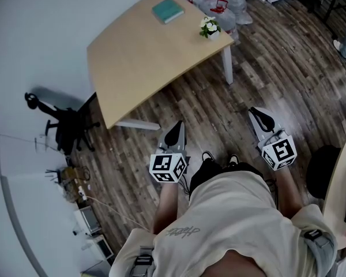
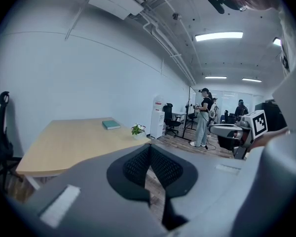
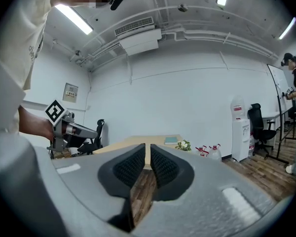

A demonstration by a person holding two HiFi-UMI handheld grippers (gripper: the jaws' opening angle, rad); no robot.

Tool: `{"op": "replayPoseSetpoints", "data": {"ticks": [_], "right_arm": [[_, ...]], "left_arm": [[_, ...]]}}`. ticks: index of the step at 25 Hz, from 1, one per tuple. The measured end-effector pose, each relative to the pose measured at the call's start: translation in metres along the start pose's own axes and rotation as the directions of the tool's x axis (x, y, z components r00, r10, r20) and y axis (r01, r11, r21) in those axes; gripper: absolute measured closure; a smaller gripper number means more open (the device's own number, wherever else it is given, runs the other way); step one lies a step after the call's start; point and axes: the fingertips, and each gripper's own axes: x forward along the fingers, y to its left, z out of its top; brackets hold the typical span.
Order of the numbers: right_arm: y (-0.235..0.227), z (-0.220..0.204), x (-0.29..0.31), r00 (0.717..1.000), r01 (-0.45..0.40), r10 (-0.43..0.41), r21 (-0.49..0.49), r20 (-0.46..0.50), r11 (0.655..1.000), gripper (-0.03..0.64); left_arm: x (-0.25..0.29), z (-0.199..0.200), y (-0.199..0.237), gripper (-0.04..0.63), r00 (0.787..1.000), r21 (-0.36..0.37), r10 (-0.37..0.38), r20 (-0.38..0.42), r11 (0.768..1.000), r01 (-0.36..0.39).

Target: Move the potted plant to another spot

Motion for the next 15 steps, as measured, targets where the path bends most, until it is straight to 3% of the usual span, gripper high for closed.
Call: {"op": "replayPoseSetpoints", "data": {"ticks": [1, 2, 3, 7, 15], "right_arm": [[0.0004, 0.0047, 0.0008, 1.000, -0.004, 0.004, -0.014, 0.017, 1.000, 0.551], [0.0013, 0.0094, 0.0017, 0.999, -0.007, 0.008, -0.035, 0.032, 0.999, 0.396], [0.0022, 0.0129, 0.0028, 0.999, -0.005, 0.008, -0.058, 0.042, 0.998, 0.179], [0.0053, 0.0125, 0.0048, 0.999, 0.016, -0.012, -0.110, 0.041, 0.994, 0.108], [-0.0030, 0.0063, -0.0044, 0.998, 0.043, -0.042, -0.014, 0.052, 0.999, 0.106]], "left_arm": [[0.0006, -0.0009, -0.0005, 0.580, 1.000, 0.001, -0.001, -0.005, 1.000, 0.001], [0.0012, -0.0020, -0.0011, 0.580, 1.000, 0.003, -0.003, -0.009, 1.000, 0.003], [0.0016, -0.0030, -0.0013, 0.580, 1.000, 0.003, -0.004, -0.013, 1.000, 0.004], [0.0024, -0.0026, -0.0007, 0.580, 1.000, 0.005, -0.003, -0.017, 1.000, 0.003], [0.0073, 0.0010, -0.0097, 0.580, 0.999, 0.024, -0.032, -0.016, 0.999, 0.032]]}}
